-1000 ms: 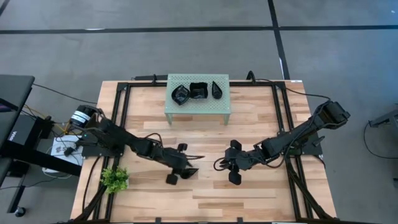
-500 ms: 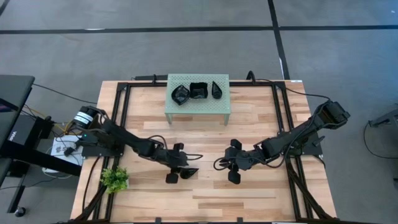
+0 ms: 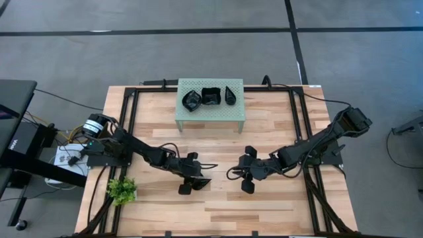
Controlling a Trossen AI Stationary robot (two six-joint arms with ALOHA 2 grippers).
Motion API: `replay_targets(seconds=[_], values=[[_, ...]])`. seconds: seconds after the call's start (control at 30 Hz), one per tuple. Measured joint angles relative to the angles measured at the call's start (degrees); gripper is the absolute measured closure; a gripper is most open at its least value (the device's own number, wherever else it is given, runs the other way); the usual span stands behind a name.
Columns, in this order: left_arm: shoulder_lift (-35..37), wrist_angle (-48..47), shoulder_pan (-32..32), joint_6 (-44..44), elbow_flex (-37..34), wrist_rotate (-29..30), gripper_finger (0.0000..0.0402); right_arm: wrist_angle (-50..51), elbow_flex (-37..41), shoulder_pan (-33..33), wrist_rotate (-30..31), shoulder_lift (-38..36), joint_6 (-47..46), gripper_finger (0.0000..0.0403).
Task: Pick & Place Mini shaped plates
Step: Stack the drop-shaped plate on top of the other drop-shaped plate on the shelf
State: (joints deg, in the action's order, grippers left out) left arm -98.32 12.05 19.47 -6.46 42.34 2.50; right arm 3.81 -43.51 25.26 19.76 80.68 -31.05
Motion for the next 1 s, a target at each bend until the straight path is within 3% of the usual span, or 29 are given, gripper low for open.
replay_targets(seconds=[0.13,0.27,0.37,0.6,1.0], values=[[0.0,0.8,0.2,0.2,0.0,-0.3,0.0298,0.0,0.0,-1.1,0.0,0.0,0.1,0.0347],[0.0,3.8,2.4,6.5,0.0,-8.8,0.0298,0.0,0.0,-1.7,0.0,0.0,0.1,0.0347],[-0.8,8.7,4.4,8.0,0.0,-11.3,0.0298,0.0,0.0,-1.8,0.0,0.0,0.1,0.0347],[-6.5,18.3,3.7,7.8,0.3,-10.9,0.0298,0.0,0.0,-1.8,-0.1,0.0,0.1,0.0347],[-9.5,16.7,-2.1,7.5,2.6,-6.8,0.0298,0.0,0.0,-1.8,-0.2,0.0,0.1,0.0347]])
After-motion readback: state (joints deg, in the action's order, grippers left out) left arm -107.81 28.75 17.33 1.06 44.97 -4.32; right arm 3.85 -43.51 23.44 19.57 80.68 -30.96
